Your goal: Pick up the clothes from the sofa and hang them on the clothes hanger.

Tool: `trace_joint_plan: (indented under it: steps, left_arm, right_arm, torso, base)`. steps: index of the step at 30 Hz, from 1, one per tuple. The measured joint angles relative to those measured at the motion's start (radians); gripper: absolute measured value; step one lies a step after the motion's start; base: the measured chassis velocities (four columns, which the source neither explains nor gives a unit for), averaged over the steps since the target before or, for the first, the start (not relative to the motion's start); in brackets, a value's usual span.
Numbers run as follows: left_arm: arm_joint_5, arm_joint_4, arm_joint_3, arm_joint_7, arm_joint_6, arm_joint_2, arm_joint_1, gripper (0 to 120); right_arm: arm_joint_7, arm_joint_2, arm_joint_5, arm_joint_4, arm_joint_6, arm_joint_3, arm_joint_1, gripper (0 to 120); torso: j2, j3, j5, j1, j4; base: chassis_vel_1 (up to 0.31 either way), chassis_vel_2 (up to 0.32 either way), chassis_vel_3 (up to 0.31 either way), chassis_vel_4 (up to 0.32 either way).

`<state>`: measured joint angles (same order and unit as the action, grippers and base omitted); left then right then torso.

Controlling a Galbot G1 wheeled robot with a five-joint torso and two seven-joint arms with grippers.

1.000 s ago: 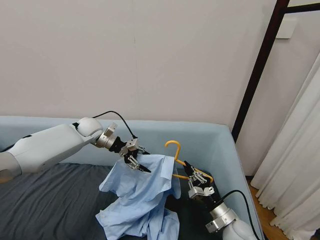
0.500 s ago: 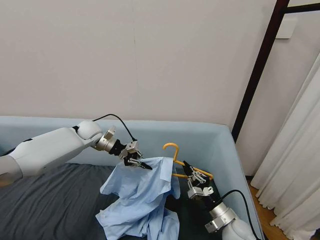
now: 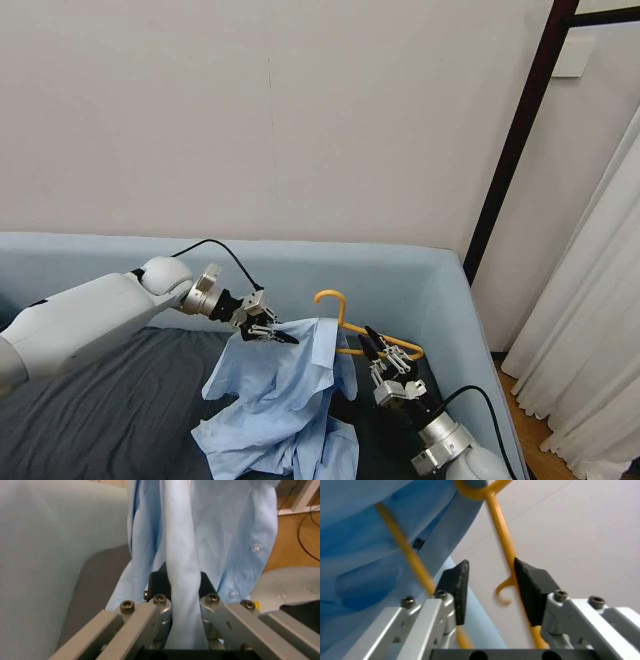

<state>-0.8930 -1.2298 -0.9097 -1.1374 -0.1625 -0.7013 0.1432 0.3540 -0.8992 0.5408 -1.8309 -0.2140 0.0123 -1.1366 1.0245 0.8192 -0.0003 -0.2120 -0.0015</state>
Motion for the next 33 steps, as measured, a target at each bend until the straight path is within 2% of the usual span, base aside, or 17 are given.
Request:
trace_joint_plan:
  steps: [3, 4, 7, 8, 9, 12, 13, 16, 17, 22, 27, 33]
  left_arm:
    - [0.005, -0.002, 0.047, 0.021, -0.008, 0.016, -0.049, 3]
    - [0.005, -0.002, 0.047, 0.021, -0.008, 0.016, -0.049, 3]
    - [0.015, 0.012, 0.091, 0.023, -0.017, 0.032, -0.090, 3]
    - [0.015, 0.012, 0.091, 0.023, -0.017, 0.032, -0.090, 3]
    - [0.019, 0.015, 0.105, 0.023, -0.019, 0.037, -0.104, 3]
    - [0.035, 0.019, 0.185, 0.020, -0.026, 0.050, -0.170, 3]
    - [0.035, 0.019, 0.185, 0.020, -0.026, 0.050, -0.170, 3]
    - [0.054, 0.011, 0.293, 0.009, -0.031, 0.071, -0.256, 3]
    - [0.054, 0.011, 0.293, 0.009, -0.031, 0.071, -0.256, 3]
    - [0.081, -0.025, 0.436, -0.006, -0.047, 0.137, -0.417, 3]
    - [0.088, -0.038, 0.512, -0.008, -0.070, 0.184, -0.515, 3]
    - [0.084, -0.024, 0.560, -0.004, -0.078, 0.182, -0.556, 3]
  right_arm:
    - [0.006, 0.020, -0.049, -0.045, 0.001, -0.022, -0.055, 54]
    - [0.006, 0.020, -0.049, -0.045, 0.001, -0.022, -0.055, 54]
    - [0.011, 0.044, -0.127, -0.104, 0.012, -0.057, -0.131, 70]
    - [0.011, 0.044, -0.127, -0.104, 0.012, -0.057, -0.131, 70]
    - [0.007, 0.052, -0.156, -0.115, 0.015, -0.061, -0.154, 75]
    - [-0.015, 0.071, -0.287, -0.134, 0.042, -0.061, -0.223, 88]
    - [-0.015, 0.071, -0.287, -0.134, 0.042, -0.061, -0.223, 88]
    - [-0.041, 0.077, -0.411, -0.128, 0.079, -0.036, -0.263, 99]
    - [-0.041, 0.077, -0.411, -0.128, 0.079, -0.036, -0.263, 99]
    - [-0.069, 0.057, -0.506, -0.095, 0.115, 0.042, -0.233, 100]
    - [-0.076, 0.031, -0.554, -0.065, 0.146, 0.128, -0.180, 100]
    - [-0.078, 0.009, -0.586, -0.056, 0.185, 0.196, -0.149, 100]
  torso:
    - [0.000, 0.000, 0.0002, 0.000, -0.0001]
    - [0.000, 0.000, 0.0002, 0.000, -0.0001]
    - [0.000, 0.000, 0.0002, 0.000, -0.0002]
    - [0.000, 0.000, 0.0002, 0.000, -0.0002]
    - [0.000, 0.000, 0.0002, 0.000, -0.0002]
    - [0.000, 0.000, 0.0001, 0.000, -0.0002]
    - [0.000, 0.000, 0.0001, 0.000, -0.0002]
    - [0.000, 0.000, 0.0001, 0.000, -0.0004]
    - [0.000, 0.000, 0.0001, 0.000, -0.0004]
    - [0.000, 0.000, 0.0000, 0.000, 0.0003]
    - [0.000, 0.000, 0.0003, 0.000, 0.0006]
    - [0.000, 0.000, 0.0004, 0.000, -0.0004]
  base:
    - [0.000, 0.000, 0.000, 0.000]
    - [0.000, 0.000, 0.000, 0.000]
    - [0.000, 0.000, 0.000, 0.000]
    - [0.000, 0.000, 0.000, 0.000]
    - [0.000, 0.000, 0.000, 0.000]
    - [0.000, 0.000, 0.000, 0.000]
    - [0.000, 0.000, 0.000, 0.000]
    - [0.000, 0.000, 0.000, 0.000]
    - [0.000, 0.000, 0.000, 0.000]
    - [0.000, 0.000, 0.000, 0.000]
    - [0.000, 0.000, 0.000, 0.000]
    - [0.000, 0.000, 0.000, 0.000]
